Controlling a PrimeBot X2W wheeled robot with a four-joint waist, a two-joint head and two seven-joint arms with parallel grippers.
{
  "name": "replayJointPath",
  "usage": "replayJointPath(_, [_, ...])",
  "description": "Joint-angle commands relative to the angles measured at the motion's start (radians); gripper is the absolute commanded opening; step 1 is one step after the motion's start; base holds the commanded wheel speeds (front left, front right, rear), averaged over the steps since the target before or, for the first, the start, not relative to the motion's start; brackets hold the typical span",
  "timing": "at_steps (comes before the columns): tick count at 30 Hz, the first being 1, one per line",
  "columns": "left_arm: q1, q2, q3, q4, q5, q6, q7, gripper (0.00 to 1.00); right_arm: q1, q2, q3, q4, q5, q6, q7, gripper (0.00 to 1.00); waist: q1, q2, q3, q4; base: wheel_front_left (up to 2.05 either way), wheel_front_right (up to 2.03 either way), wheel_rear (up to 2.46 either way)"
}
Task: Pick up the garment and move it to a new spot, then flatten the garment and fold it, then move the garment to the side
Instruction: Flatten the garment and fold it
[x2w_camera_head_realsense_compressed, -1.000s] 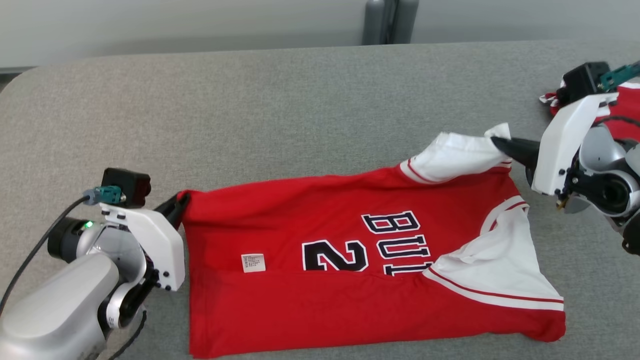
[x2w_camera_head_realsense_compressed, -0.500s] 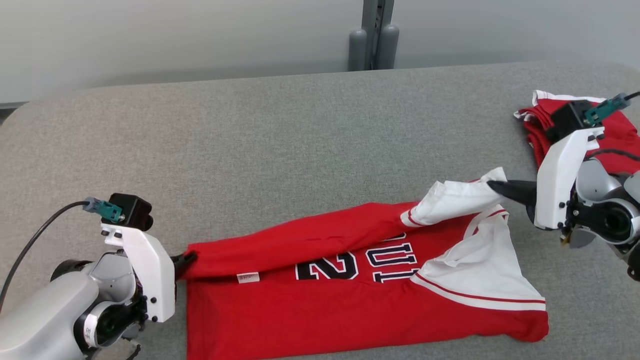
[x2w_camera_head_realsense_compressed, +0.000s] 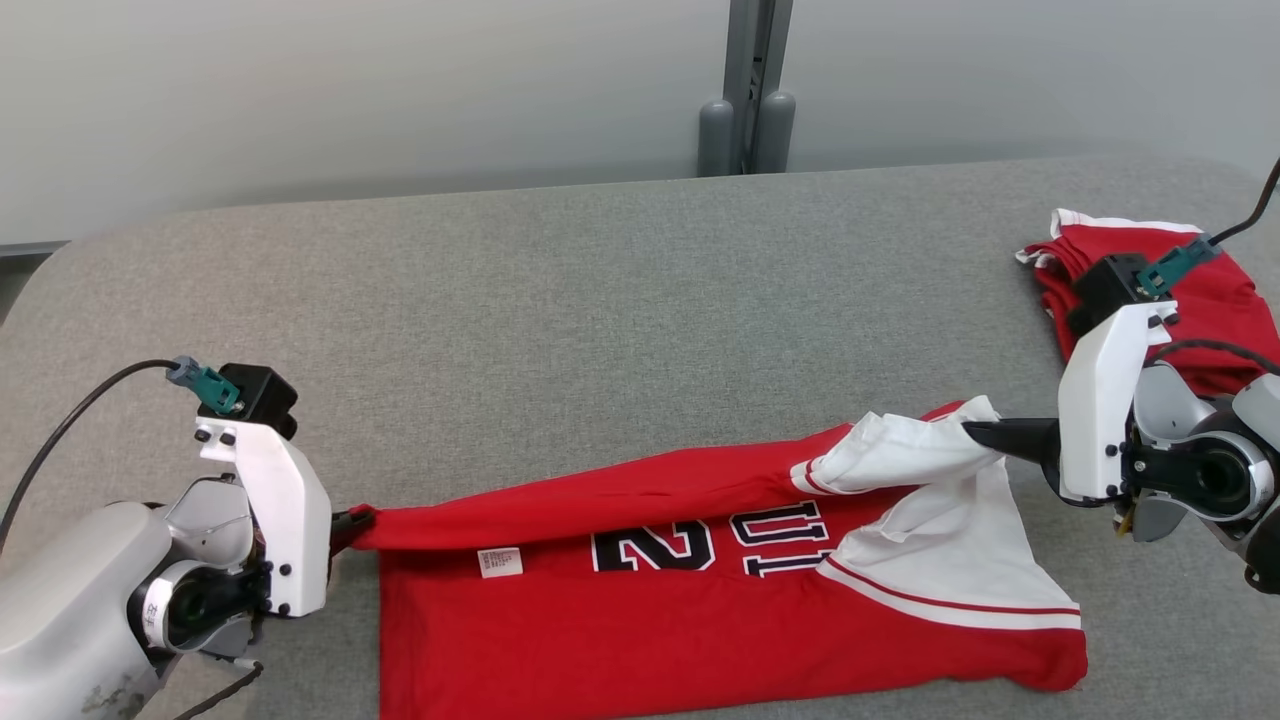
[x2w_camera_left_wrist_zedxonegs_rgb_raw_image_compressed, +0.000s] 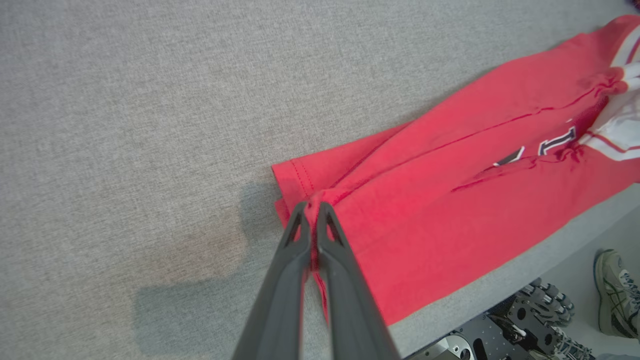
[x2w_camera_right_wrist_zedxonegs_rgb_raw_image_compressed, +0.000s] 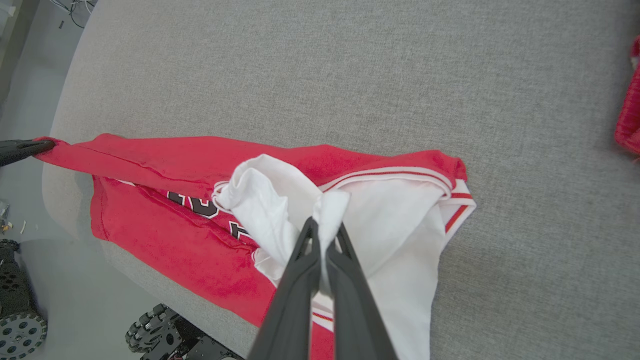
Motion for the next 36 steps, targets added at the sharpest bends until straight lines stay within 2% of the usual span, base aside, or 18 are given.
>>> replayJointPath(1, [-0.011,-0.001,0.001,0.011,-0.003,-0.008,0.004,0.0,0.01,-0.004,0.001,-0.004,0.006,0.001,0.006,0.0,0.0,0.0,-0.002,-0.003,0.0,0.0,0.0])
replayJointPath(8, [0.004,-0.015,-0.007,0.078,-0.002,-0.046,-0.01,0.0,0.032,-0.017,-0.001,-0.03,0.022,0.001,0.023,0.0,0.0,0.0,-0.012,-0.013,0.0,0.0,0.0])
replayJointPath(24, [0.036,-0.045,-0.02,0.137,-0.023,-0.076,-0.004,0.0,0.094,-0.053,-0.006,-0.079,0.049,0.001,0.053,0.0,0.0,0.0,-0.02,-0.01,0.0,0.0,0.0])
replayJointPath(25, [0.037,-0.047,-0.02,0.139,-0.026,-0.077,-0.002,0.0,0.098,-0.054,-0.006,-0.08,0.05,0.001,0.057,0.1,0.0,0.0,-0.021,-0.01,0.0,0.0,0.0])
replayJointPath(26, [0.039,-0.048,-0.022,0.141,-0.03,-0.079,0.004,0.0,0.1,-0.055,-0.005,-0.081,0.051,0.001,0.059,0.39,0.0,0.0,-0.021,-0.01,0.0,0.0,0.0])
replayJointPath(27, [0.041,-0.049,-0.023,0.142,-0.031,-0.082,0.007,0.35,0.105,-0.056,-0.006,-0.081,0.052,0.001,0.059,0.96,0.0,0.0,-0.021,-0.01,0.0,0.0,0.0])
replayJointPath(28, [0.041,-0.049,-0.022,0.142,-0.031,-0.082,0.01,0.88,0.112,-0.056,-0.005,-0.081,0.054,0.001,0.061,1.0,0.0,0.0,-0.02,-0.01,0.0,0.0,0.0])
replayJointPath(29, [0.043,-0.05,-0.022,0.143,-0.035,-0.084,0.012,1.0,0.118,-0.057,-0.007,-0.083,0.055,0.001,0.061,1.0,0.0,0.0,-0.02,-0.01,0.0,0.0,0.0])
replayJointPath(36, [0.049,-0.037,-0.01,0.154,-0.036,-0.084,-0.01,1.0,0.17,-0.077,-0.027,-0.11,0.083,0.001,0.041,1.0,0.0,0.0,-0.023,-0.005,0.0,0.0,0.0])
